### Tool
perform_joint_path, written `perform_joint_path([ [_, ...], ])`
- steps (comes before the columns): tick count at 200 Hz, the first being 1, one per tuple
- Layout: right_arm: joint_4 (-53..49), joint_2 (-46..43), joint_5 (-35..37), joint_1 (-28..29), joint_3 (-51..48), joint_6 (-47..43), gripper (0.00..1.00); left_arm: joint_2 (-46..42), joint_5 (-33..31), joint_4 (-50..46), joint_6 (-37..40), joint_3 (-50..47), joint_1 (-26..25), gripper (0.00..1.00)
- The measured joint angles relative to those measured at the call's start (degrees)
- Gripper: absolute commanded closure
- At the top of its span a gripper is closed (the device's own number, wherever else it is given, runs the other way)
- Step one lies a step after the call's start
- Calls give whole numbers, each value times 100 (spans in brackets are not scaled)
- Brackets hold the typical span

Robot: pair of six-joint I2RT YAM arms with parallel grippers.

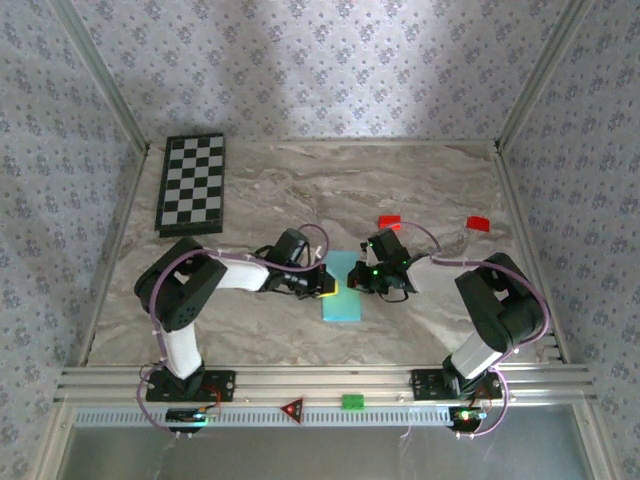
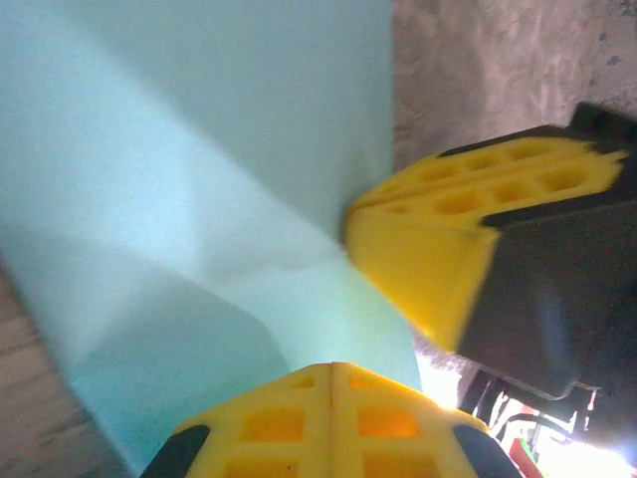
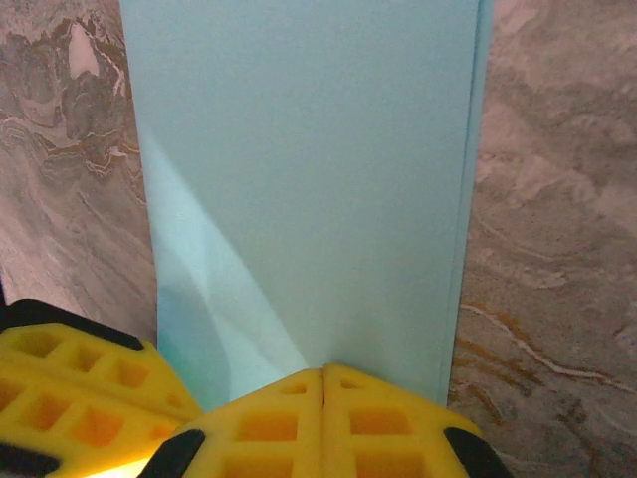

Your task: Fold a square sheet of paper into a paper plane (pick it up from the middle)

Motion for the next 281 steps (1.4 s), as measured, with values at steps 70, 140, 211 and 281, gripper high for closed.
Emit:
perform_joint_path([
  [70,0,0,20,11,0,0,97,-92,107,103,647,-365,133,100],
  [140,0,0,39,24,2,0,97,-872,-212,-549,555,-459,-17,100],
  [211,-4,-7,83,59,2,0,97,-658,-195,-505,470,-420,-205,100],
  [281,-17,-11,90,59,2,0,97,-831,-330,-374,671,-933,-264,100],
])
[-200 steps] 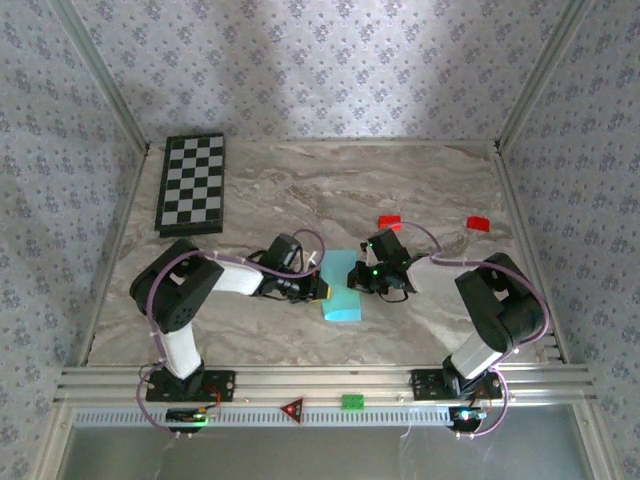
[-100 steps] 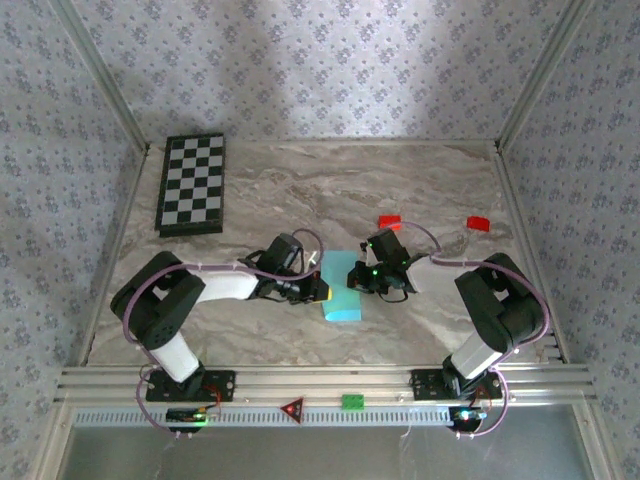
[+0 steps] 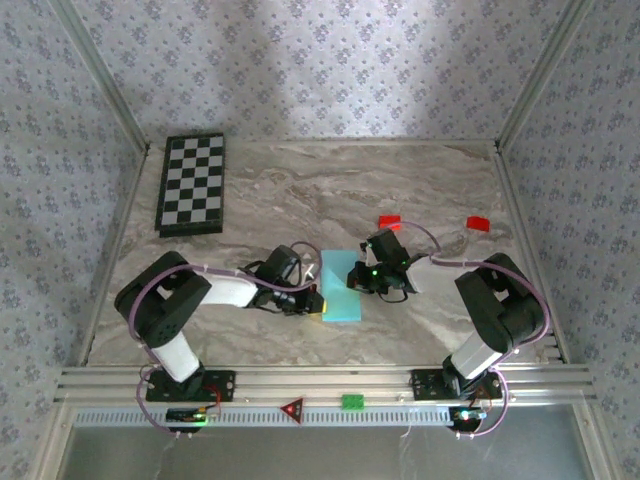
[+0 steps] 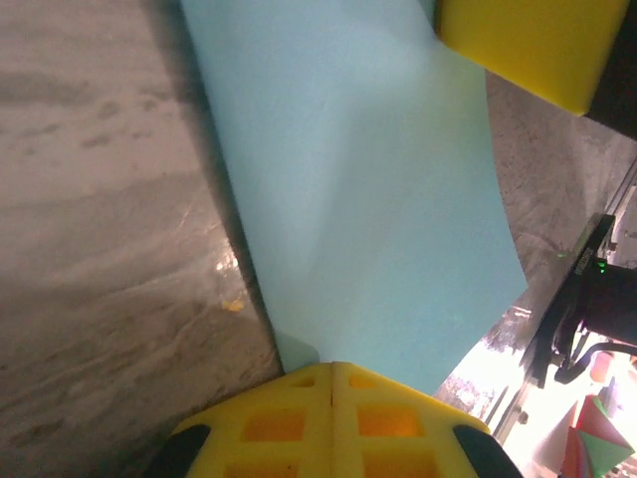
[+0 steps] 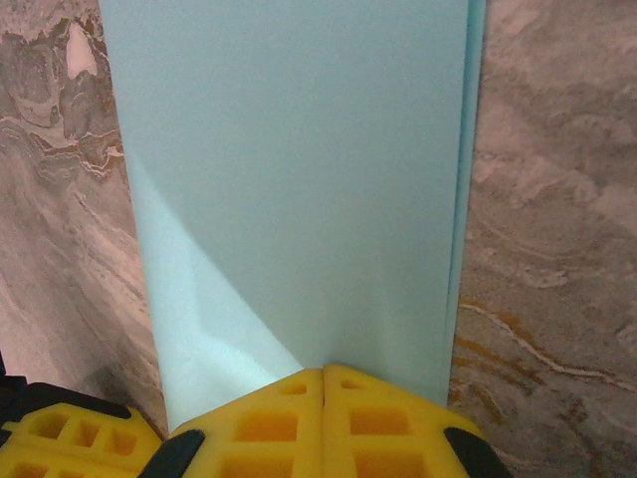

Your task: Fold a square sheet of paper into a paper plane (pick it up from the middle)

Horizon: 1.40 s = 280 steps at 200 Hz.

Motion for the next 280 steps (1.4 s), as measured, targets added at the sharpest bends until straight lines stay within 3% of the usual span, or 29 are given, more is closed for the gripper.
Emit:
perform_joint_path([
  [70,-2,0,4,0,0,-2,97,-726,-297,-402,-151,44,-96,100],
  [126,-2,0,13,0,0,-2,97,-175,-203,-186,-203,581,-153,100],
  [219,-4,-7,20,7,0,0,97,4,-203,131,48,0,-282,100],
  [280,-4,-7,33,15,0,0,96,-308,-437,-638,450,28,-516,100],
])
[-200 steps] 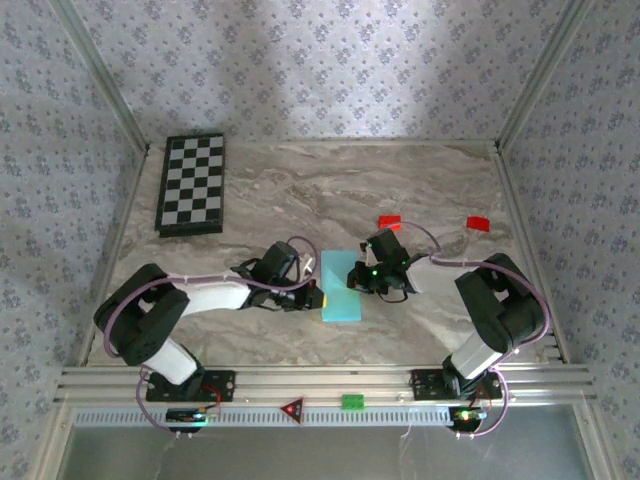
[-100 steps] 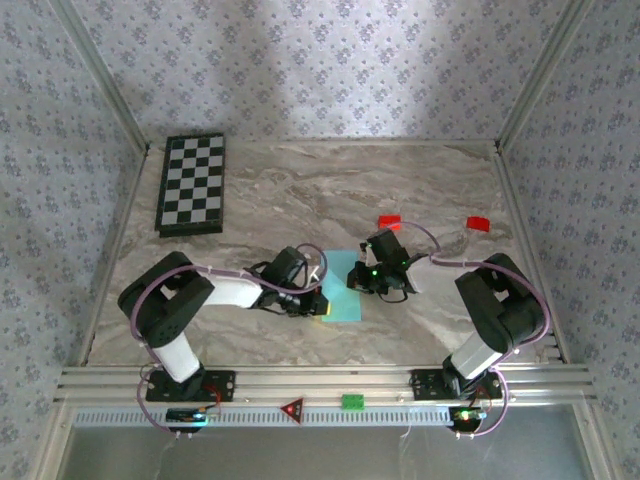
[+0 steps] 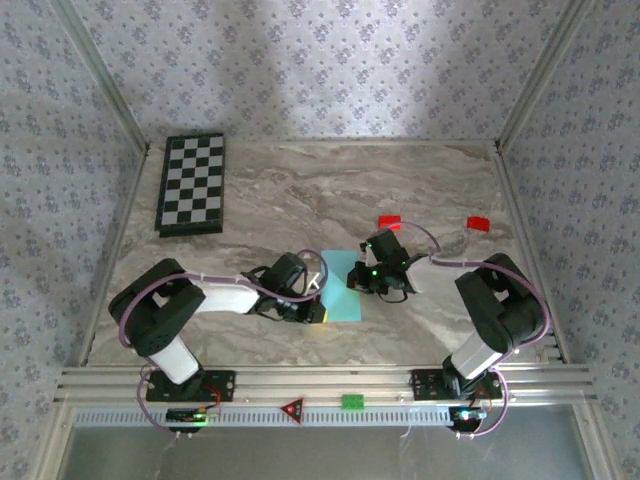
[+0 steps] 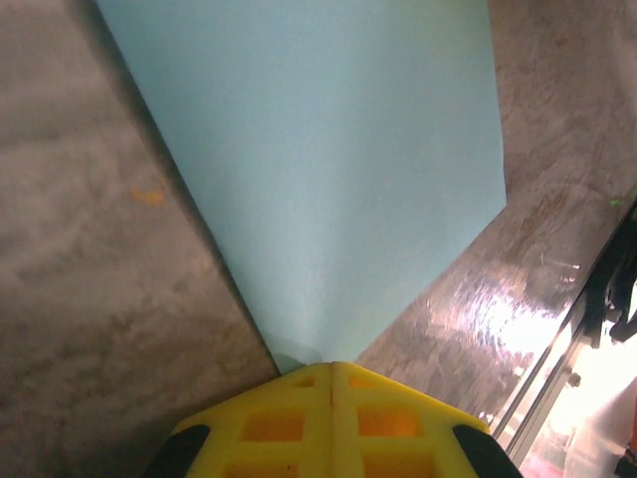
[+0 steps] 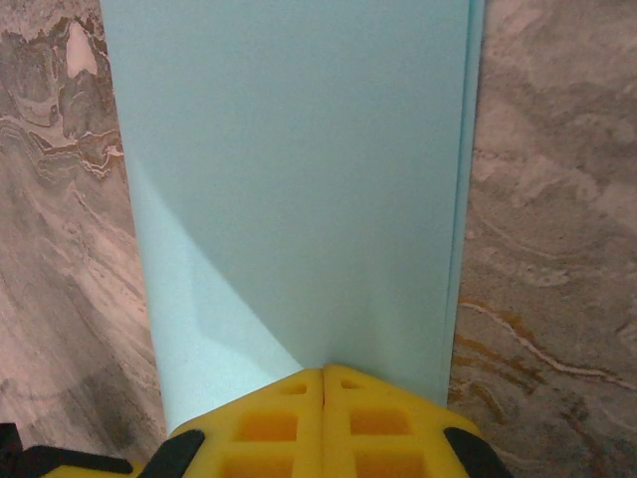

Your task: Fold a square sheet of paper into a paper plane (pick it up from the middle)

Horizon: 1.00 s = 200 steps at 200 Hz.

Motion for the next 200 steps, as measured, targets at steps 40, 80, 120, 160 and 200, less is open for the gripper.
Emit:
perform_joint_path([
  [40,0,-4,22,11,0,0,96,-149,-317,-907,232,308,-258,100],
  [80,0,-4,24,11,0,0,96,-601,-761,-1290,157,487,-203,100],
  [120,0,-4,26,22,0,0,96,-435,-570,-702,-76,778,214,100],
  [160,0,-4,28,28,0,0,96,306,-83,-269,-94,1032,238,100],
  [200,-4,-15,70,39,0,0,96,678,142,-120,-92,793,238,100],
])
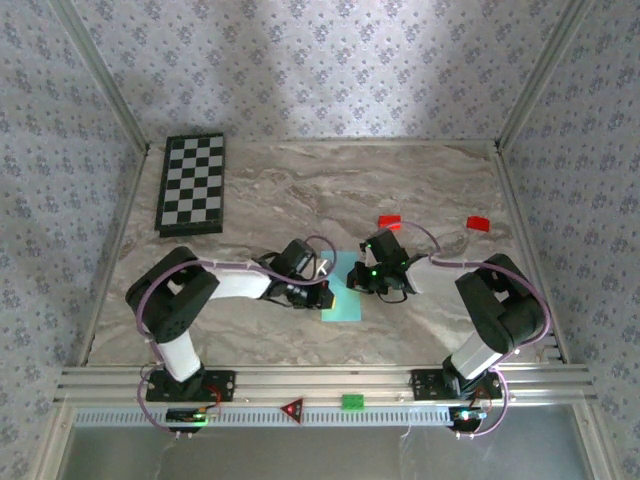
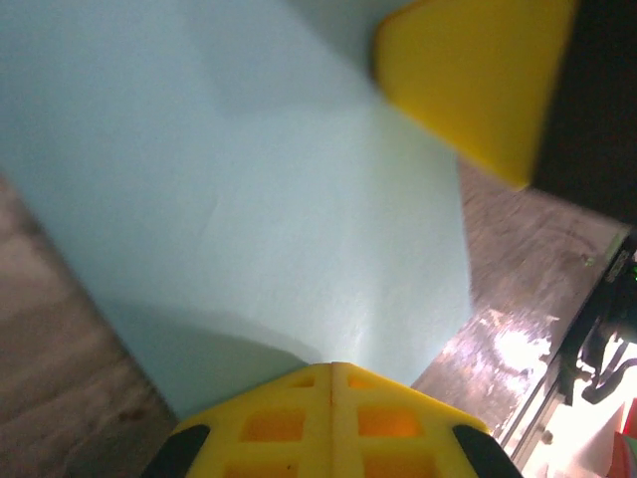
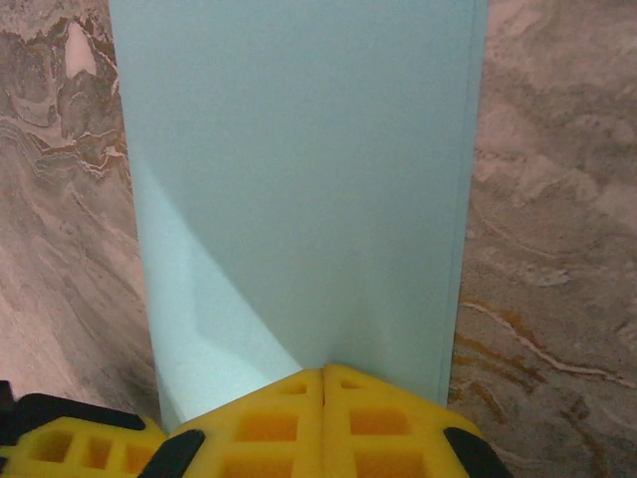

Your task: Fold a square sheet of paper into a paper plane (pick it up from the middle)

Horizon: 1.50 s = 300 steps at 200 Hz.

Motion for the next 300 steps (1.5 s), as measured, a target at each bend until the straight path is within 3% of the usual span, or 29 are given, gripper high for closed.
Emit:
perform_joint_path([
  [40,-7,0,0,9,0,0,96,-173,37,212,201,-297,-85,100],
  [105,-70,0,2,9,35,-2,96,-739,-133,-579,487,-407,-306,100],
  [145,-160,2,13,9,72,-44,96,-1086,-31,-450,334,-321,321,98],
  [181,-219,2,31,9,98,-50,96,-754,264,-214,190,190,844,99],
  [300,-232,2,46,20,103,-50,96,422,708,-212,409,531,450,100],
])
